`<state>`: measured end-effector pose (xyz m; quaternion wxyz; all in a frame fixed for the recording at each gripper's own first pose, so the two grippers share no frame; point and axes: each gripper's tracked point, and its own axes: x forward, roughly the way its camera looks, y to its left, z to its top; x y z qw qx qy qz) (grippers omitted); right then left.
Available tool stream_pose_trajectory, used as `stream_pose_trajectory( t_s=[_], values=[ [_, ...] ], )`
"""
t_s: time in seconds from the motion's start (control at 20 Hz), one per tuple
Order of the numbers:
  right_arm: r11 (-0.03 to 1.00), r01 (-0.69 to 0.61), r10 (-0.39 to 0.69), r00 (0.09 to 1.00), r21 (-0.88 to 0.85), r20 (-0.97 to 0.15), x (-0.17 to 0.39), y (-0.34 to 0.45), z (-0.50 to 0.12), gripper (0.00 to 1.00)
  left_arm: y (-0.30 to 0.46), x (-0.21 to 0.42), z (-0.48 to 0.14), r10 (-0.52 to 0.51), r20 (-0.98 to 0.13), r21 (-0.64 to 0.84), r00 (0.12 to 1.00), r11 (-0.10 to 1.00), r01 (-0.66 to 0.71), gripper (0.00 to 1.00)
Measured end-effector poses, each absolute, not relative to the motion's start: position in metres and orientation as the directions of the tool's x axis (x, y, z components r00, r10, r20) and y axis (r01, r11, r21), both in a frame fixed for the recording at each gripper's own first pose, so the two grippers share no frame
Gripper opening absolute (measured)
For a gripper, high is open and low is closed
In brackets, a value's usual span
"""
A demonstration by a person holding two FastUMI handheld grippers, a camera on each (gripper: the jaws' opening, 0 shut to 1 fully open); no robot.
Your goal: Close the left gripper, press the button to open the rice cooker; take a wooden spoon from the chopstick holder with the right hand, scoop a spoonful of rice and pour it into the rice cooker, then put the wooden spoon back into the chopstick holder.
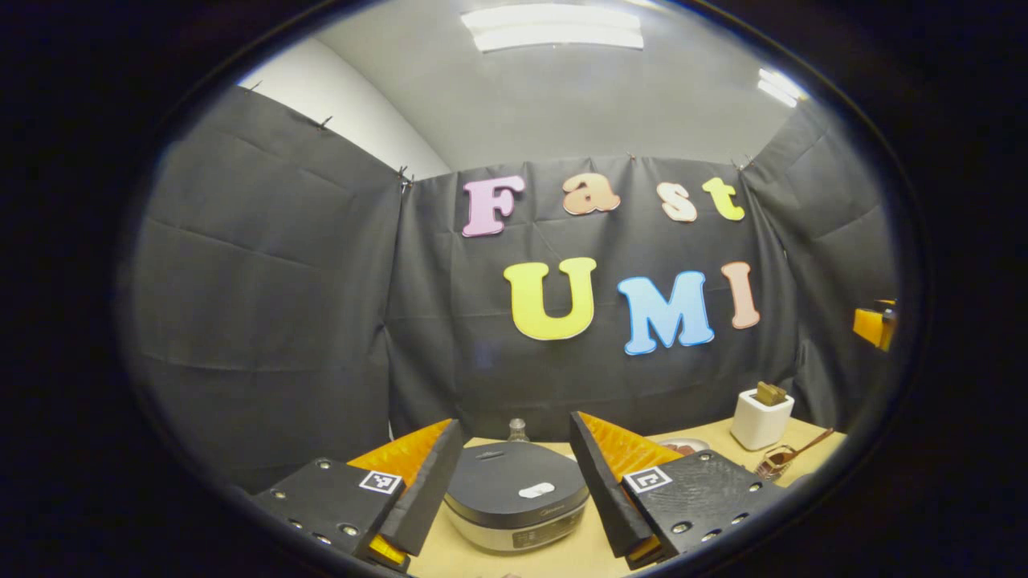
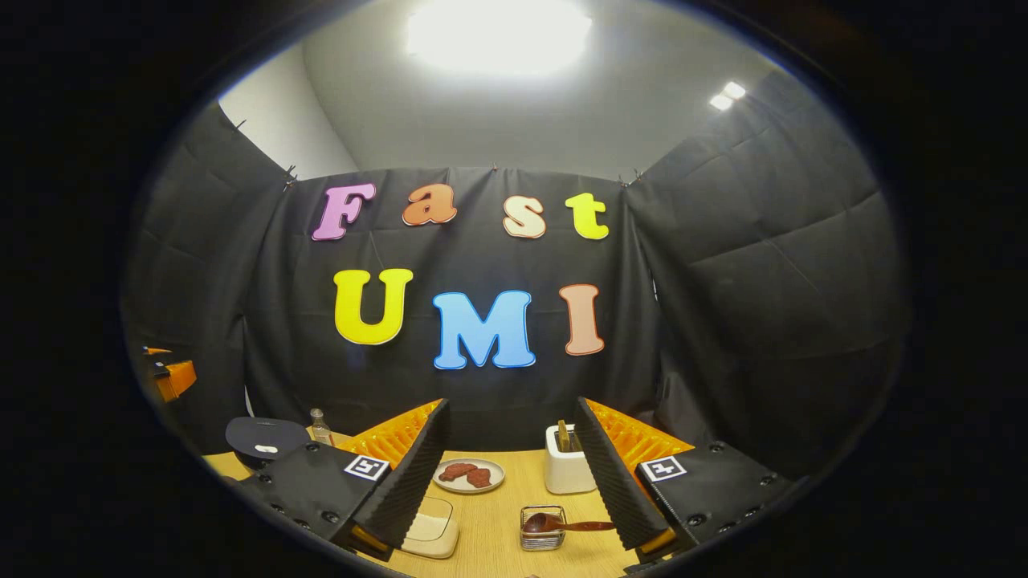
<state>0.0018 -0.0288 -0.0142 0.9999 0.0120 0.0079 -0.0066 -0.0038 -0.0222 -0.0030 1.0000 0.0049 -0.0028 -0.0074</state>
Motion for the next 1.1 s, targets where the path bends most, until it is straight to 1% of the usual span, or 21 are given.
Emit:
stream_pose_trajectory(
  t_s=[0.35, 0.7, 0.85, 0.9, 1.0, 1.1],
  values=[
    [1.0, -0.01, 0.01, 1.0, 0.015, -0.006, 0.008, -0.045, -0.016, 0.98, -0.039, -0.003, -0.002, -0.007, -0.002, -0.005, 1.0, 1.0, 0.007, 0.84],
    [0.999, -0.053, 0.053, 0.998, 0.014, -0.014, 0.005, -0.07, -0.029, 0.98, -0.052, -0.002, 0.002, 0.015, 0.029, 0.015, 0.999, 1.0, -0.015, 0.84],
    [0.998, -0.052, 0.053, 0.998, 0.028, -0.032, 0.003, -0.078, -0.038, 0.96, -0.057, 0.006, -0.01, 0.017, 0.001, 0.002, 1.0, 1.0, -0.017, 0.84],
    [0.998, -0.052, 0.053, 0.998, 0.034, -0.032, 0.002, -0.079, -0.037, 0.98, -0.056, 0.011, -0.013, 0.015, -0.005, 0.0, 1.0, 1.0, -0.015, 0.84],
    [0.999, -0.046, 0.047, 0.998, 0.028, -0.034, 0.004, -0.082, -0.039, 0.98, -0.052, 0.023, -0.02, 0.021, -0.019, -0.004, 1.0, 1.0, -0.021, 0.7],
    [0.999, -0.031, 0.032, 0.999, 0.021, -0.042, 0.007, -0.083, -0.043, 0.98, -0.049, 0.037, -0.029, 0.018, -0.026, 0.007, 0.999, 1.0, -0.018, 0.7]
  ],
)
